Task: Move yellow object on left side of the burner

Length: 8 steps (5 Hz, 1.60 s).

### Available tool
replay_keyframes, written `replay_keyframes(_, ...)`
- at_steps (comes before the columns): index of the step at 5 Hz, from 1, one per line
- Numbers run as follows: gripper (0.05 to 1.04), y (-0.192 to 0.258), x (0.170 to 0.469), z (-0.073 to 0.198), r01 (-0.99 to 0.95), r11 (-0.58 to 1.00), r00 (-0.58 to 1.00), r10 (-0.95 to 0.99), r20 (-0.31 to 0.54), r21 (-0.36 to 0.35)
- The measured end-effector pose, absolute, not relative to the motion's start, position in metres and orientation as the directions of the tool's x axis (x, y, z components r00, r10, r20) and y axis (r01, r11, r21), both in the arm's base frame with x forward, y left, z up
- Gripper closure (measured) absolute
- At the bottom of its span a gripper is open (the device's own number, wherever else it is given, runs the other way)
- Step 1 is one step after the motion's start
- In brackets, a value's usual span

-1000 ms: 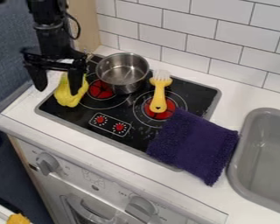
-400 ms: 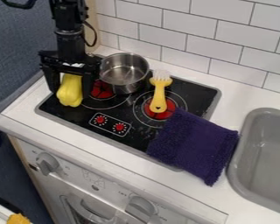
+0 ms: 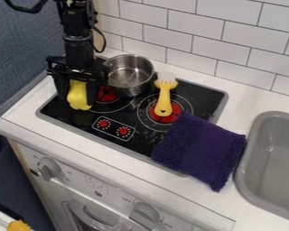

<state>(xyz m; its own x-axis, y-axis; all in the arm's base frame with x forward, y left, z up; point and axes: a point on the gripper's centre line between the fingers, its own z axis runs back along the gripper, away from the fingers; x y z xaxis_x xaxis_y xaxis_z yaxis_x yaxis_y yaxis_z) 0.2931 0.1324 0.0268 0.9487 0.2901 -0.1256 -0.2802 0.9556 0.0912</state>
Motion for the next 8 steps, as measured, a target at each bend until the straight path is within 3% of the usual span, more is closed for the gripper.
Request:
replay_keyframes(2, 0.334, 0.127, 0.288, 0.040, -0.289, 0.954, 0.952, 0.295, -0.083, 0.080)
replay_keyframes(3, 0.335, 0.092, 0.300, 0.079, -0.205, 0.976, 0.979, 0.203, 0.026, 0.068)
replay_keyframes(4, 0.335, 0.045, 0.317, 0.091, -0.060, 0.998, 0.996, 0.059, 0.073, 0.009)
replay_keyframes(6, 0.335, -0.028, 0.369, 0.082, 0.121, 0.993, 0.992, -0.121, 0.025, -0.010)
replay_keyframes(8, 0.335, -0.047, 0.380, 0.063, 0.065, 0.998, 0.997, -0.065, -0.052, 0.000)
